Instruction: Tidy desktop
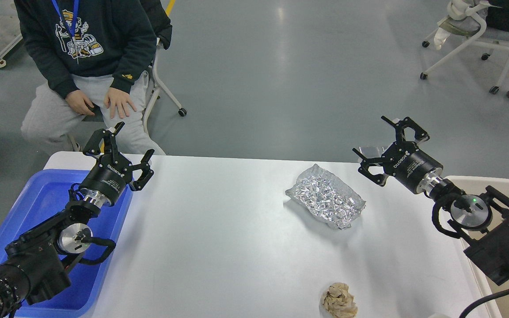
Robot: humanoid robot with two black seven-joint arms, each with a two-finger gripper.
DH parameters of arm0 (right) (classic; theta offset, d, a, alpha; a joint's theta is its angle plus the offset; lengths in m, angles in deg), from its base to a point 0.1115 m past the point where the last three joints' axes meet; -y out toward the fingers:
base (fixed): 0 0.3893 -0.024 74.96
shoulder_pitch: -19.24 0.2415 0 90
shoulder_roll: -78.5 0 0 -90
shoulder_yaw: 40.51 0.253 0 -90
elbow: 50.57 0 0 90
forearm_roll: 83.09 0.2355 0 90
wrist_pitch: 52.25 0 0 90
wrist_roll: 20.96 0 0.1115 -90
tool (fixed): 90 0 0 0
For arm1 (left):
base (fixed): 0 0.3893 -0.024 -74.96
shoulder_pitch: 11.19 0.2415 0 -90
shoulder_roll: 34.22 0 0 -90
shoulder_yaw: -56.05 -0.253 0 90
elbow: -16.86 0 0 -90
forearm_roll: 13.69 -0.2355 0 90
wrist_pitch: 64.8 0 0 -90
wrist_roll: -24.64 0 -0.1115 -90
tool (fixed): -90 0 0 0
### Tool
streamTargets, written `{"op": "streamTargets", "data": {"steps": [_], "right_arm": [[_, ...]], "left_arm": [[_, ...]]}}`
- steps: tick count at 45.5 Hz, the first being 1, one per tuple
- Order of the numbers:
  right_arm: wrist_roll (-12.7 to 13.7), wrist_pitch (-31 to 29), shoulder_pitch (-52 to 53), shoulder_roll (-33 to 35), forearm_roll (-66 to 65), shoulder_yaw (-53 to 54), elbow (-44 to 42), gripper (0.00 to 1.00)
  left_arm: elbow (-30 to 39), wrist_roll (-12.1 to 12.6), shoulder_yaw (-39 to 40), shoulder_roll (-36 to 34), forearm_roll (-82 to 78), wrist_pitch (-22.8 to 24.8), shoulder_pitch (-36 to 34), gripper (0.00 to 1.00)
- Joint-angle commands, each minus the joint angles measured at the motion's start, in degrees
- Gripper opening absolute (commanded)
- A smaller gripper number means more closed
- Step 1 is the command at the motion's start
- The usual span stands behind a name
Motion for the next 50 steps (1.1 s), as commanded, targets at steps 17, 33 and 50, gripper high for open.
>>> {"op": "streamTargets", "data": {"steps": [17, 33, 50], "right_arm": [[0.09, 7.9, -2.24, 12.05, -7.76, -0.09, 22.62, 1.0], [0.09, 14.06, -9.26, 29.27, -14.53, -0.17, 42.22, 1.0], [0.0, 14.68, -20.17, 51.95, -23.67, -3.24, 54.71, 1.0]], "left_arm": [[0.0, 0.0, 0.0, 0.0, 0.0, 0.0, 0.0, 1.0], [0.0, 0.0, 0.0, 0.0, 0.0, 0.0, 0.0, 1.0], [0.0, 0.0, 0.0, 0.0, 0.0, 0.0, 0.0, 1.0]]}}
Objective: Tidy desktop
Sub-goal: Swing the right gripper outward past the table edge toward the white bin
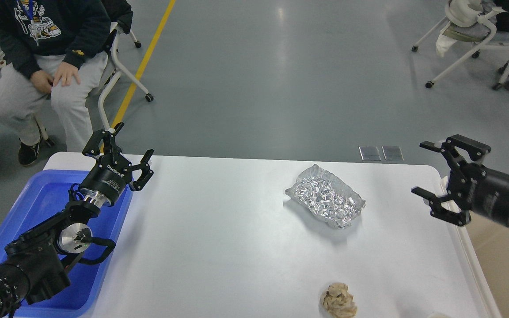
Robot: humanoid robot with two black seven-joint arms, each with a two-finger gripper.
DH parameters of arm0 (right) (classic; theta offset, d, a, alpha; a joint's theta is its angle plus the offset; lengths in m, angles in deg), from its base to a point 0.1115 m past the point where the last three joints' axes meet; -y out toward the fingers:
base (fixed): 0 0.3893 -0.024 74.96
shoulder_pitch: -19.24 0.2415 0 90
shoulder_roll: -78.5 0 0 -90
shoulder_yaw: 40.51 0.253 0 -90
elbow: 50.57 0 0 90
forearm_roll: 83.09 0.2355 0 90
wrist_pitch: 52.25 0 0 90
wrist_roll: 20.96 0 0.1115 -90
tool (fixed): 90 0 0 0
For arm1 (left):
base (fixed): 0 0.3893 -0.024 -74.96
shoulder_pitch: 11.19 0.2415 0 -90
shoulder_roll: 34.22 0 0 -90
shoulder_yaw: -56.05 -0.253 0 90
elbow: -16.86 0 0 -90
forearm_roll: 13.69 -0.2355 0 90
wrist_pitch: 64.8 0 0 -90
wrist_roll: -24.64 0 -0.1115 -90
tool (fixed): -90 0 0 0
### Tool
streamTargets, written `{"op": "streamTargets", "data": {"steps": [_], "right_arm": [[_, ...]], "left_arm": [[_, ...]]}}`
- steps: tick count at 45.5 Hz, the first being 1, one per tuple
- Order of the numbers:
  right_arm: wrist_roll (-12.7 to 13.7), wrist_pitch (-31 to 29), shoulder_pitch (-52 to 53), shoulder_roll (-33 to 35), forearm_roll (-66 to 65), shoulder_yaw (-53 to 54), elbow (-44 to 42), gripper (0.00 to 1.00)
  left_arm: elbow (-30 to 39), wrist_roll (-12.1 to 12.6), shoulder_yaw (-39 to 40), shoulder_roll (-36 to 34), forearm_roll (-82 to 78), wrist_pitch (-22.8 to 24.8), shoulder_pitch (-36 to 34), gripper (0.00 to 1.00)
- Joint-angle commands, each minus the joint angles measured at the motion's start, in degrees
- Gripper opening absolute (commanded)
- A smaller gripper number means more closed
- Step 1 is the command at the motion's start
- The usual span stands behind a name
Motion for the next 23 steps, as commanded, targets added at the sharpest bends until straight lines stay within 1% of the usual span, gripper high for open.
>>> {"op": "streamTargets", "data": {"steps": [1, 5, 16, 23], "right_arm": [[-0.05, 0.74, -5.44, 14.06, -7.01, -3.83, 8.19, 1.0], [-0.05, 0.82, -5.35, 17.92, -9.74, -6.64, 9.86, 1.0], [-0.05, 0.82, -5.17, 25.75, -15.89, -12.89, 13.29, 1.0], [-0.14, 1.18, -5.09, 29.44, -21.42, -17.01, 14.94, 1.0]], "left_arm": [[0.0, -0.01, 0.0, 0.0, 0.0, 0.0, 0.0, 1.0], [0.0, -0.01, 0.0, 0.0, 0.0, 0.0, 0.0, 1.0], [0.0, 0.08, 0.0, 0.0, 0.0, 0.0, 0.0, 1.0], [0.0, 0.08, 0.0, 0.0, 0.0, 0.0, -0.09, 1.0]]}}
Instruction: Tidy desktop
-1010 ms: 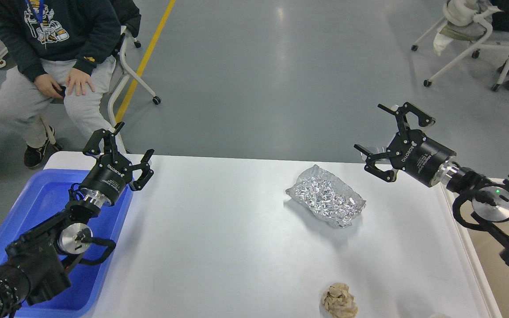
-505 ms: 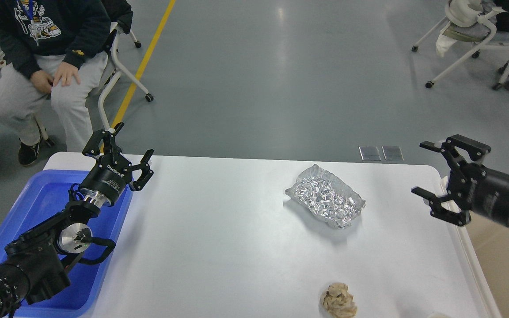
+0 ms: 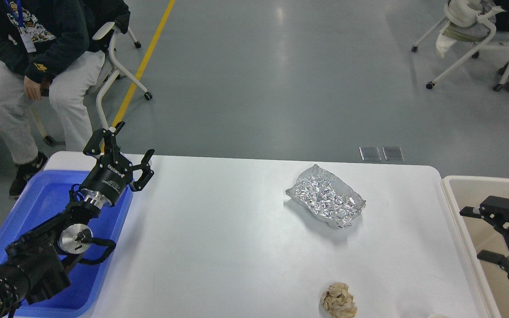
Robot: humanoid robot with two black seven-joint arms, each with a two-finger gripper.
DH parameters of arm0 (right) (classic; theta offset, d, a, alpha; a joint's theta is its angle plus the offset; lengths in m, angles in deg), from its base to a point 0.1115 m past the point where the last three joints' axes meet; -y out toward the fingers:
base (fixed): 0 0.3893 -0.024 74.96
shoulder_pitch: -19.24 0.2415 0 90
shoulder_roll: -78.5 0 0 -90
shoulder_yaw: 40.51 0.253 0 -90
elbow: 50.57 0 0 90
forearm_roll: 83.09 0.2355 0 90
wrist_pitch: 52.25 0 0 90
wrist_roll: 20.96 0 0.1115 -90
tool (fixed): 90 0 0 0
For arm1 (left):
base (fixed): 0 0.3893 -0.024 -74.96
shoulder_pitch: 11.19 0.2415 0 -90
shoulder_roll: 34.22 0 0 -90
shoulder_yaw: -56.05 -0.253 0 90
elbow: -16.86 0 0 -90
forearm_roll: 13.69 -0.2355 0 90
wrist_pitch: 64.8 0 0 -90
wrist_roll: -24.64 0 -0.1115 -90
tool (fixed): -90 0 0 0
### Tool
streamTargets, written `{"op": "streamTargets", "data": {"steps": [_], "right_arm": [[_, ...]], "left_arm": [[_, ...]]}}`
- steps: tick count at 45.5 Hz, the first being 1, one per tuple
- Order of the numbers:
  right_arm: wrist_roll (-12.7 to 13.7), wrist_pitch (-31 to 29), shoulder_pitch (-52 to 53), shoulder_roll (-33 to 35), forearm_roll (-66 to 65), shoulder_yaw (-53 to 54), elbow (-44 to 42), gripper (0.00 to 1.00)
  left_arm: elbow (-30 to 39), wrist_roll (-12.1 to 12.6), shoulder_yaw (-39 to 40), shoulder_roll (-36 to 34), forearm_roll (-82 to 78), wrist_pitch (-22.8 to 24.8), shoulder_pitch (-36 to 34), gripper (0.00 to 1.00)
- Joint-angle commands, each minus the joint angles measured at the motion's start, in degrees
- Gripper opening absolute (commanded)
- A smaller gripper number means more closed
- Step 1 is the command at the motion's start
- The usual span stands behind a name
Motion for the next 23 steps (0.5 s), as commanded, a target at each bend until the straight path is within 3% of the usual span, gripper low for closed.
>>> {"op": "streamTargets", "data": {"steps": [1, 23], "right_arm": [[-0.09, 0.48, -0.39, 7.55, -8.32, -6.57, 3.32, 1.0], [-0.09, 1.63, -0.39, 7.38, -21.94, -15.8, 3.32, 1.0]], "left_arm": [[0.0, 0.01, 0.0, 0.0, 0.0, 0.0, -0.06, 1.0], [0.0, 0.1, 0.0, 0.0, 0.0, 0.0, -0.06, 1.0]]}}
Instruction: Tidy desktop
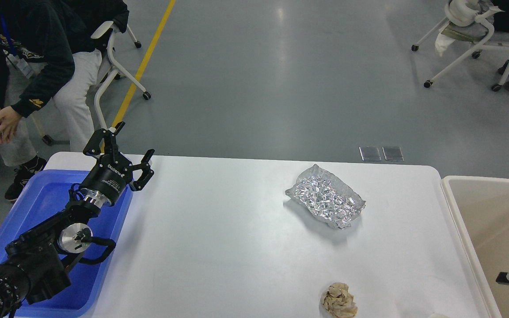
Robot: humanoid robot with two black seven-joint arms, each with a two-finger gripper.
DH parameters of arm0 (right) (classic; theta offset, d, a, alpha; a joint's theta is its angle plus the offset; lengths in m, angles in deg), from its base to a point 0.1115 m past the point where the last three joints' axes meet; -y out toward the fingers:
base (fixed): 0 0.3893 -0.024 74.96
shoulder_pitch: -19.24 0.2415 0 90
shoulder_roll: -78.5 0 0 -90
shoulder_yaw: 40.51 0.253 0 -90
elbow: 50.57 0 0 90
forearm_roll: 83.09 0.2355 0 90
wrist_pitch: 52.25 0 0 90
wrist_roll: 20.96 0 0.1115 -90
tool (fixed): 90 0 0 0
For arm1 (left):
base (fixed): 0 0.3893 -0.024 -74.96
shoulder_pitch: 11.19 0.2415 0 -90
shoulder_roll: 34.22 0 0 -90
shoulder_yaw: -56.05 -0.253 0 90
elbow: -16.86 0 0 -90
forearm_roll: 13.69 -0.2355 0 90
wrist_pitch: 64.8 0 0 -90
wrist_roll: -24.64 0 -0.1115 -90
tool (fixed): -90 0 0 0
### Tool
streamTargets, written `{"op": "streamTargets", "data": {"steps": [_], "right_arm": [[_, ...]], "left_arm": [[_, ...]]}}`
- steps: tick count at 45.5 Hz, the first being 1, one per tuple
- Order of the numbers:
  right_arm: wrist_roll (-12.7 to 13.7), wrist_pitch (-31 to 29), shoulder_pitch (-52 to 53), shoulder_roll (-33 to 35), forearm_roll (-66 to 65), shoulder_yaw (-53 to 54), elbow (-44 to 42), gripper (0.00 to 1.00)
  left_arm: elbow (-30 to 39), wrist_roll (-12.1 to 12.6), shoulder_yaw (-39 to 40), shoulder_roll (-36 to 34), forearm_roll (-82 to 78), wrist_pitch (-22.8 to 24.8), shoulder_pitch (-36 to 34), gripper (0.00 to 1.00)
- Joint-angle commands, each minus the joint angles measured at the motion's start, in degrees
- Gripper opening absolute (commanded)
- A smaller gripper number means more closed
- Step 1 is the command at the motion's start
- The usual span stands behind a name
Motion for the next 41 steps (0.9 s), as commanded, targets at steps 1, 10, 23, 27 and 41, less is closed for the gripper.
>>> {"op": "streamTargets", "data": {"steps": [1, 10, 23, 27, 41], "right_arm": [[-0.01, 0.29, -0.03, -0.88, -6.22, -3.9, 0.29, 1.0], [0.08, 0.64, -0.21, -5.36, -9.47, -4.43, 0.29, 1.0], [0.17, 1.17, 0.05, -8.97, -11.06, -6.36, 0.29, 1.0], [0.17, 1.17, -0.03, -9.58, -11.84, -7.24, 0.29, 1.0], [0.17, 3.19, 0.05, -12.92, -12.55, -8.47, 0.22, 1.0]], "left_arm": [[0.0, 0.02, 0.0, 0.0, 0.0, 0.0, 0.0, 1.0], [0.0, 0.02, 0.0, 0.0, 0.0, 0.0, 0.0, 1.0], [0.0, 0.02, 0.0, 0.0, 0.0, 0.0, 0.0, 1.0], [0.0, 0.02, 0.0, 0.0, 0.0, 0.0, 0.0, 1.0], [0.0, 0.02, 0.0, 0.0, 0.0, 0.0, 0.0, 1.0]]}}
